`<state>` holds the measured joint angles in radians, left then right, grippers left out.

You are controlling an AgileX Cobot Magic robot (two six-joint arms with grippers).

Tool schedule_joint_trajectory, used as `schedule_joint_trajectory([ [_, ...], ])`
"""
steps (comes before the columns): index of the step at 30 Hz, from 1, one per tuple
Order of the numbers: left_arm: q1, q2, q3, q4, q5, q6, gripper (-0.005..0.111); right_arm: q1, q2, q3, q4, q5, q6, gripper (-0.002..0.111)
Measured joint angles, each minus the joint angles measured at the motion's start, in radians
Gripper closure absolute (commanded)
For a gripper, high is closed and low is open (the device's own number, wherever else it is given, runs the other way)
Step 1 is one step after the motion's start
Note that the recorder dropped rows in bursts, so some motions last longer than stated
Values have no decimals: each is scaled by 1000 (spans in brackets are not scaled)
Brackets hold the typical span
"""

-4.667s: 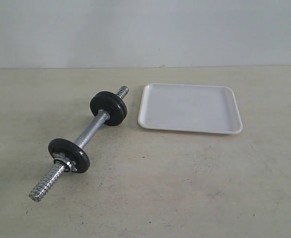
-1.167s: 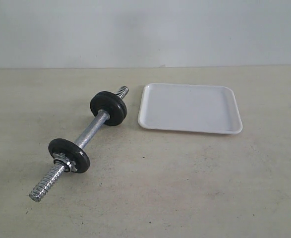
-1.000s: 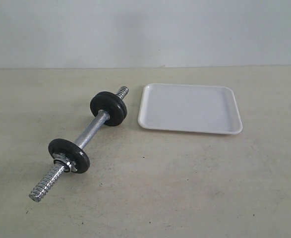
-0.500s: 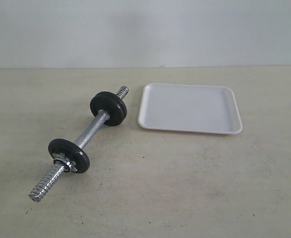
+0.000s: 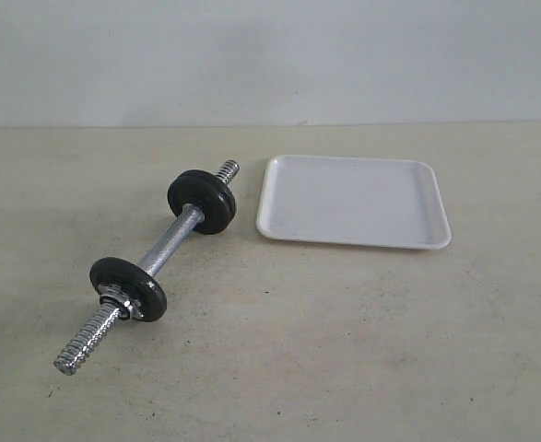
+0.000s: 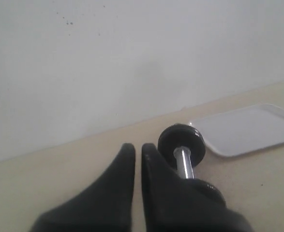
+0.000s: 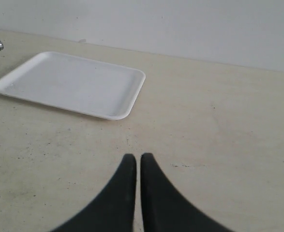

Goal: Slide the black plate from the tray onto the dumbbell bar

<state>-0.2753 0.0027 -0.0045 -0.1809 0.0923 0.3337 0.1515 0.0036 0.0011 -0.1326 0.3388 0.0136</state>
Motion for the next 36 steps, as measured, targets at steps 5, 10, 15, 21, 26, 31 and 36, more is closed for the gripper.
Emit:
schedule_joint_trajectory([
  [5,0,0,1,257,176,-303,102,0,0,0,0,0,0,107],
  [10,0,0,1,268,221,-325,102,0,0,0,0,0,0,107],
  [15,0,0,1,257,221,-327,102,0,0,0,0,0,0,107],
  [21,2,0,1,257,221,-334,102,0,0,0,0,0,0,107],
  [26,68,0,1,257,221,-334,102,0,0,0,0,0,0,107],
  [31,136,0,1,257,221,-334,102,0,0,0,0,0,2,107],
  [36,185,0,1,257,221,-334,102,0,0,0,0,0,2,107],
])
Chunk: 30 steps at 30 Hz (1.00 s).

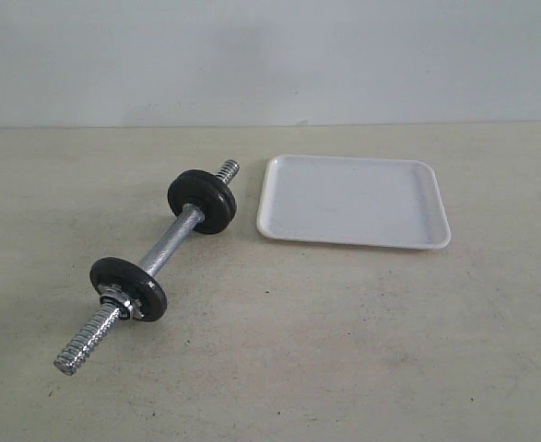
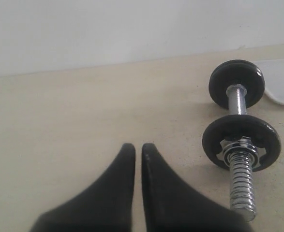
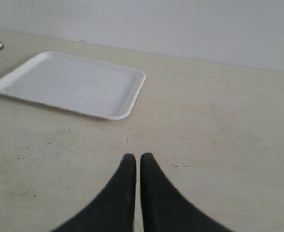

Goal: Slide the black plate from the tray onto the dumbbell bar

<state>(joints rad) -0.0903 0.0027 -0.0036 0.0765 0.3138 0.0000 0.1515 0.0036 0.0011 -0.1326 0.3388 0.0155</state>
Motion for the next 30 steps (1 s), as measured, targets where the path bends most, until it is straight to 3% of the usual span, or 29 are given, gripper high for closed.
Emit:
schedule_joint_trajectory([
  [30,66,0,0,0,0,0,102,0,0,0,0,0,0,107],
])
